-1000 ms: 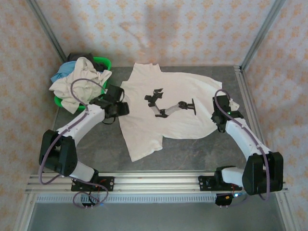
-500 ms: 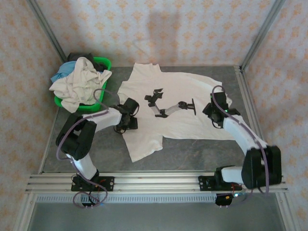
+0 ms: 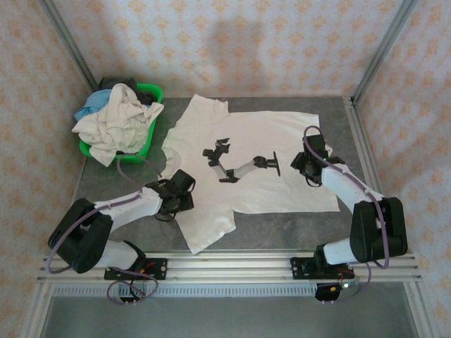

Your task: Fold and stack the t-shirts

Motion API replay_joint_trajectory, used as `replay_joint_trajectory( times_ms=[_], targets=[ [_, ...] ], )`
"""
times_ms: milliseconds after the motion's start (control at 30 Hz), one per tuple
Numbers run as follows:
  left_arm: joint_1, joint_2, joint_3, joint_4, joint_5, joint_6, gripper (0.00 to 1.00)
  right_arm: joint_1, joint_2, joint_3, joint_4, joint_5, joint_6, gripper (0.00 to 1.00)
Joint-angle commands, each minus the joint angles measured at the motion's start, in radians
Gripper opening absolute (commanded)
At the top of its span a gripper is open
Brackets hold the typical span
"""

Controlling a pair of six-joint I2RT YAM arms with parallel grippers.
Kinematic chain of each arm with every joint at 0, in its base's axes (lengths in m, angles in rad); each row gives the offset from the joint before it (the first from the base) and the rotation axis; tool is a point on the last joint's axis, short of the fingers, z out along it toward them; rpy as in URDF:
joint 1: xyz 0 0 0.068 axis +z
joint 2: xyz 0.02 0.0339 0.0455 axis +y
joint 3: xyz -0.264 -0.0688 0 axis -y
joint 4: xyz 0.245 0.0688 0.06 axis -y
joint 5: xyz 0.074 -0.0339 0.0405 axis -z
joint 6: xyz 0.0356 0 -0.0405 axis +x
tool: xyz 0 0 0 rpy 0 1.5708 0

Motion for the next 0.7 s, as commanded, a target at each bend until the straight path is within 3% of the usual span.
replay_joint_trajectory(
  times_ms=[0, 233, 400, 500, 667],
  targets=[
    [-0.005, -0.001, -0.015, -0.148, -0.014, -0.036, 0.69, 0.007, -0.046, -0.016, -0.083, 0.057, 0.010, 0.66],
    [-0.003, -0.010, 0.124, -0.292, -0.089, 0.008, 0.73, 0.006, -0.231, -0.126, -0.253, 0.211, 0.168, 0.72],
    [-0.019, -0.096, 0.099, -0.335, -0.080, -0.024, 0.73, 0.006, -0.413, -0.275, -0.264, 0.230, 0.369, 0.77],
    [-0.119, -0.167, 0.081, -0.378, -0.114, -0.062, 0.70, 0.004, -0.434, -0.310, -0.313, 0.284, 0.456, 0.74],
    [-0.291, -0.288, 0.012, -0.439, -0.121, -0.187, 0.69, -0.041, -0.422, -0.353, -0.214, 0.255, 0.432, 0.66]
  ],
)
